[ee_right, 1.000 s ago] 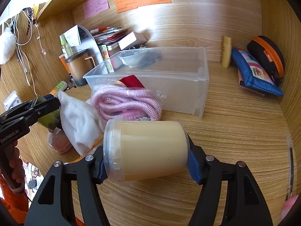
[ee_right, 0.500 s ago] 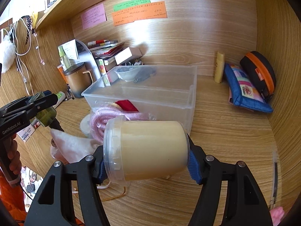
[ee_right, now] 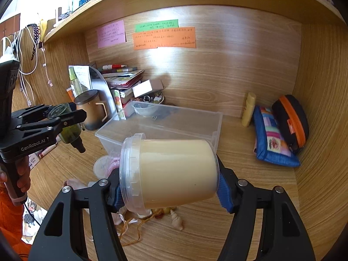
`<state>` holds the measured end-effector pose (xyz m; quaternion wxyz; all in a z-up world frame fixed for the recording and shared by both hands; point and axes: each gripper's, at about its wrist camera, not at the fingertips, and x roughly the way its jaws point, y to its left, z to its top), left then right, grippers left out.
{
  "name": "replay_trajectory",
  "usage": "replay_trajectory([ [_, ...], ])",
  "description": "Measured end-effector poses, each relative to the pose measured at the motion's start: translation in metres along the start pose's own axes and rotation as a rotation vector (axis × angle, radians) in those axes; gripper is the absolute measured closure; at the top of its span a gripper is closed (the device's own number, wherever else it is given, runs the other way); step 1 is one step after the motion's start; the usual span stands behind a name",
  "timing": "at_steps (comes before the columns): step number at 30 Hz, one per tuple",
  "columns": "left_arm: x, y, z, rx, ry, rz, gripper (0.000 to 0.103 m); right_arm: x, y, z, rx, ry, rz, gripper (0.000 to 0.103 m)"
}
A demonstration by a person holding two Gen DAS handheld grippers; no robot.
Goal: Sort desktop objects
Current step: 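Carry the green bottle with the left tool while the right tool carries the cream jar toward the clear box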
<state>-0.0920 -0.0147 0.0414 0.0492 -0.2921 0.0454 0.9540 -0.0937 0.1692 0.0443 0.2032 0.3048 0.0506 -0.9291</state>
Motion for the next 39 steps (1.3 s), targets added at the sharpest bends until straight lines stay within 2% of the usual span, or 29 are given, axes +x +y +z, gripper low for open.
replay_trajectory([
  [10,0.032,0.007,0.033,0.006,0.031,-0.040,0.062,0.016,-0.002,0.027,-0.022,0.002,0.016,0.040],
  [22,0.070,0.013,0.053,0.024,0.073,-0.061,0.062,0.051,-0.009,0.055,-0.032,0.017,0.047,0.040],
  [39,0.148,0.017,0.059,0.019,0.217,-0.125,0.062,0.124,-0.020,0.063,-0.023,0.137,0.070,0.040],
])
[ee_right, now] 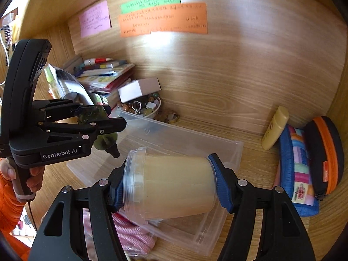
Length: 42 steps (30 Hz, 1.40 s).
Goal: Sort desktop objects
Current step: 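Carry the green bottle with the left tool while the right tool carries the cream jar toward the clear box, then open the left tool to drop the bottle in the box while the right tool releases the jar there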
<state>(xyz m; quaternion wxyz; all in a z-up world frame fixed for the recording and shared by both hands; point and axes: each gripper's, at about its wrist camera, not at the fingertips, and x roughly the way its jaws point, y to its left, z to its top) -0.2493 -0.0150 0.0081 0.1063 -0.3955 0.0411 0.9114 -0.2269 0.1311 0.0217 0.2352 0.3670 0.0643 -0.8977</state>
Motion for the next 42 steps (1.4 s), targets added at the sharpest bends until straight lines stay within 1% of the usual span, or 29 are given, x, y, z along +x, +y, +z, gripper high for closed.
replay_trajectory([
  [4,0.016,0.002,0.001,-0.004,0.033,-0.009,0.062,0.017,-0.002,0.000,-0.012,0.035,-0.002,0.040],
  [9,0.030,0.002,-0.001,0.003,0.066,0.000,0.062,0.040,-0.006,-0.003,-0.018,0.086,0.008,0.040],
  [17,0.032,0.004,-0.006,0.025,0.072,0.027,0.062,0.065,-0.004,-0.006,-0.051,0.150,0.001,0.040],
  [22,0.035,0.009,-0.009,0.024,0.084,0.029,0.061,0.073,-0.002,-0.009,-0.073,0.181,-0.005,0.040],
  [24,0.036,0.011,-0.010,0.018,0.087,0.029,0.058,0.074,0.000,-0.009,-0.085,0.186,-0.016,0.040],
  [25,0.035,0.012,-0.011,0.016,0.085,0.031,0.053,0.074,0.001,-0.010,-0.091,0.190,-0.023,0.040],
  [30,0.033,0.013,-0.012,0.018,0.073,0.036,0.049,0.077,0.004,-0.012,-0.102,0.211,-0.045,0.040],
  [32,0.032,0.013,-0.012,0.019,0.066,0.044,0.043,0.078,0.006,-0.013,-0.106,0.218,-0.055,0.040],
  [35,0.028,0.013,-0.013,0.024,0.056,0.043,0.042,0.075,0.007,-0.011,-0.111,0.205,-0.077,0.039],
  [37,0.027,0.013,-0.014,0.027,0.052,0.045,0.041,0.070,0.008,-0.009,-0.110,0.188,-0.066,0.039],
  [39,0.026,0.014,-0.014,0.026,0.049,0.046,0.040,0.066,0.010,-0.006,-0.118,0.176,-0.078,0.036],
  [41,0.025,0.014,-0.014,0.020,0.045,0.046,0.033,0.063,0.014,-0.005,-0.142,0.162,-0.114,0.027],
  [42,0.024,0.014,-0.014,0.017,0.046,0.044,0.031,0.061,0.016,-0.005,-0.155,0.157,-0.130,0.027],
])
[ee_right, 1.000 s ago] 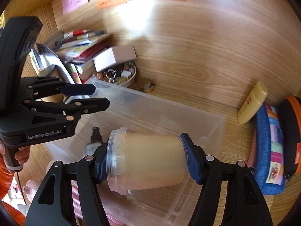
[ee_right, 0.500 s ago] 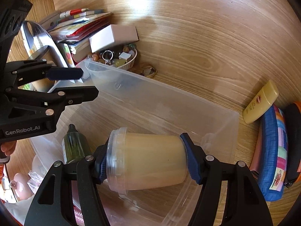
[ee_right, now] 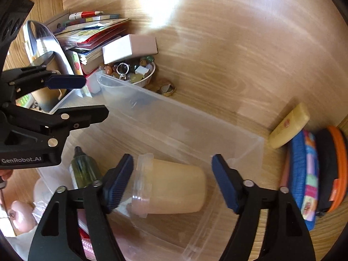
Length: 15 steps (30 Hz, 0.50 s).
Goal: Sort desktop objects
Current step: 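Open the left tool to drop the bottle in the box while the right tool releases the jar there, then withdraw both tools from the box back toward the pile of items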
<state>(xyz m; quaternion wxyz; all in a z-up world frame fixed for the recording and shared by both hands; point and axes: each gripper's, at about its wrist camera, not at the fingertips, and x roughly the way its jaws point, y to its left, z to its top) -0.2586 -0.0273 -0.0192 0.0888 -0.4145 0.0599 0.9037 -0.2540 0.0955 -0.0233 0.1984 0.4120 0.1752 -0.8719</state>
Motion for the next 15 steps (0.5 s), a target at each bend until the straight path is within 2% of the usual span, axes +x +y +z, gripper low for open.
replay_trajectory([
  [1,-0.001,0.001,0.000,-0.003,0.003,-0.008,0.028,-0.002,0.002,0.000,-0.004,0.000,-0.004,0.026],
  [4,-0.008,0.004,-0.002,-0.009,-0.008,-0.008,0.027,-0.007,0.004,-0.003,0.003,0.000,-0.010,0.025],
  [5,-0.010,0.005,-0.002,-0.012,-0.011,-0.005,0.025,-0.008,0.004,-0.003,0.004,0.001,-0.020,0.021],
  [8,-0.019,0.006,-0.002,-0.024,-0.019,-0.003,0.017,-0.016,0.005,-0.006,0.004,-0.020,-0.061,0.019],
  [15,-0.041,0.001,-0.008,-0.023,-0.039,0.022,0.012,-0.042,0.008,-0.016,0.003,-0.075,-0.114,0.015],
])
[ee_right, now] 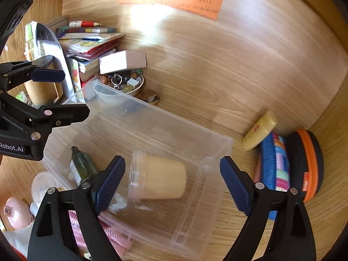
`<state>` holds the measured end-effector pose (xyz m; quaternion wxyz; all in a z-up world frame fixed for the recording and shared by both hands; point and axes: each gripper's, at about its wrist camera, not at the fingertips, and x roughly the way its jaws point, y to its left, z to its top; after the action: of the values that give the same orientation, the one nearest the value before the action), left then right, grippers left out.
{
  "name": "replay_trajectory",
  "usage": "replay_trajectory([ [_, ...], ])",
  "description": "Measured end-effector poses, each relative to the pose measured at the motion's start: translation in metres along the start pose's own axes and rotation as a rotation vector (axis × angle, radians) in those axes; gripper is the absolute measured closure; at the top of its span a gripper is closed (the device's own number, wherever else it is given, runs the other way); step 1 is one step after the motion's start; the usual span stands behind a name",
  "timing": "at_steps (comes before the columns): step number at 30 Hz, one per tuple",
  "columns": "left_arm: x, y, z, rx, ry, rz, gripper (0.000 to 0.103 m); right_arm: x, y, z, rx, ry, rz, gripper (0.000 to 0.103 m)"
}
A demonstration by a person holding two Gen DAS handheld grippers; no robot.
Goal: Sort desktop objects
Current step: 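Withdraw both tools from the box back toward the pile of items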
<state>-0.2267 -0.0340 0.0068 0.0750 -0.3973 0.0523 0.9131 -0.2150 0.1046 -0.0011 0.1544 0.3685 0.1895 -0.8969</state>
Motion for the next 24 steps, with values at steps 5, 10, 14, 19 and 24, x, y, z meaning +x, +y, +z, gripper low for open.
replay_trajectory([
  [5,-0.017,-0.003,-0.007,-0.002,-0.018,0.025,0.010,-0.029,-0.001,-0.011,0.004,-0.044,-0.031,0.015],
  [10,-0.036,-0.009,-0.016,0.000,-0.041,0.058,0.009,-0.059,0.001,-0.023,0.007,-0.096,-0.050,0.012],
  [14,-0.051,-0.012,-0.025,0.008,-0.060,0.072,0.005,-0.082,0.007,-0.035,0.008,-0.133,-0.058,0.007],
  [19,-0.069,-0.015,-0.038,0.015,-0.081,0.087,0.005,-0.101,0.011,-0.049,0.020,-0.160,-0.066,0.007],
  [24,-0.085,-0.014,-0.053,0.004,-0.091,0.096,0.005,-0.113,0.010,-0.064,0.043,-0.170,-0.064,0.007],
])
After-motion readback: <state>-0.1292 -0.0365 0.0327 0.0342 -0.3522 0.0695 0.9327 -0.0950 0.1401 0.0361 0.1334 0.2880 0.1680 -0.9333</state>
